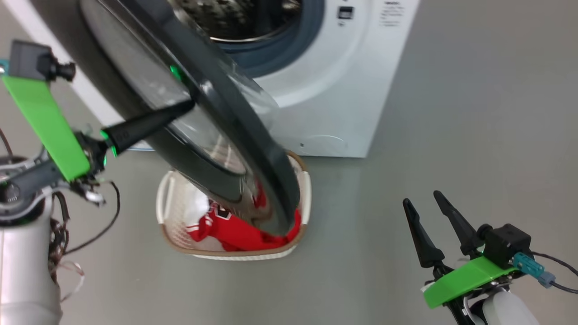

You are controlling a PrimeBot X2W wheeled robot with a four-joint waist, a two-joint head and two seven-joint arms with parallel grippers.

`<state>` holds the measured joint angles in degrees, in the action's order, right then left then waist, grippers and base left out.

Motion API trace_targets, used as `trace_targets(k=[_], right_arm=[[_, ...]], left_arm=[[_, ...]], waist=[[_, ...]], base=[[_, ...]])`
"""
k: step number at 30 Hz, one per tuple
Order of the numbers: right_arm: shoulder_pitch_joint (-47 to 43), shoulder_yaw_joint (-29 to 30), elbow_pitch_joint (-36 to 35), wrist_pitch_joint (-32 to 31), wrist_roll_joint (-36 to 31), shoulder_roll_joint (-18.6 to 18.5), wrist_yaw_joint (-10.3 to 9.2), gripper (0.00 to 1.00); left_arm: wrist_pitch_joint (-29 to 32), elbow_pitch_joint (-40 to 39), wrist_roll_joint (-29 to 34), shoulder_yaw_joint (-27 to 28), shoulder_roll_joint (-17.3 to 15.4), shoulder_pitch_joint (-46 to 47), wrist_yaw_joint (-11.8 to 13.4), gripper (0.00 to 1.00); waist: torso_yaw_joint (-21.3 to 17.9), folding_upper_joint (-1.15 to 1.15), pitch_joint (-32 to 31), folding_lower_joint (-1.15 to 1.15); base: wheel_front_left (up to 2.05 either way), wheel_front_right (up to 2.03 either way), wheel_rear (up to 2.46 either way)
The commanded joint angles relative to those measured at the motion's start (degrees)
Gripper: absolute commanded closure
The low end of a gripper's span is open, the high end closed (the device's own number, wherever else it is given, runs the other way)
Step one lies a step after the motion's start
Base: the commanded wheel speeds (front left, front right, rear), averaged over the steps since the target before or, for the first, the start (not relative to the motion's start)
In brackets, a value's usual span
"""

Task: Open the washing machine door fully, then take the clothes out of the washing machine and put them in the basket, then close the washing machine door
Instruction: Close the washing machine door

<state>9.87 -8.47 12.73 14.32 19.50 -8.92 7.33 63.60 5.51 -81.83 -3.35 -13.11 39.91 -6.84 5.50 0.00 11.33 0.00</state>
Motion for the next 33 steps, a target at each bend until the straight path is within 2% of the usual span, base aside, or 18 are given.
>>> trace_targets(k=[1, 9, 18, 26, 33], right_arm=[[2.0, -1.0, -1.5, 0.7, -0.8, 0.3, 0.16, 0.00], [3.7, -1.3, -1.5, 0.7, -0.8, 1.9, 0.16, 0.00], [5.8, -1.8, -1.5, 0.7, -0.8, 3.3, 0.16, 0.00], [6.3, -1.3, -1.5, 0.7, -0.9, 3.8, 0.16, 0.00], [5.7, -1.2, -1.1, 0.7, -1.1, 3.2, 0.16, 0.00]], left_arm=[[-1.1, -0.6, 0.0, 2.2, -1.8, 3.3, -0.6, 1.00], [-7.0, 4.2, 1.5, 3.2, -2.2, 9.2, -0.6, 1.00], [-15.6, 10.8, 4.2, 3.1, -3.7, 15.0, -0.6, 1.00], [-18.6, 13.3, 3.8, 0.8, -5.5, 15.9, -0.6, 1.00], [-20.5, 12.3, 1.3, -1.1, -6.6, 12.6, -0.6, 1.00]], waist=[[-3.5, 0.00, 2.7, 0.00], [-8.4, 0.00, 5.4, 0.00], [-11.9, 0.00, 7.3, 0.00], [-12.3, 0.00, 7.3, 0.00], [-10.1, 0.00, 5.7, 0.00]], base=[[0.00, 0.00, 0.00], [0.00, 0.00, 0.00], [0.00, 0.00, 0.00], [0.00, 0.00, 0.00], [0.00, 0.00, 0.00]])
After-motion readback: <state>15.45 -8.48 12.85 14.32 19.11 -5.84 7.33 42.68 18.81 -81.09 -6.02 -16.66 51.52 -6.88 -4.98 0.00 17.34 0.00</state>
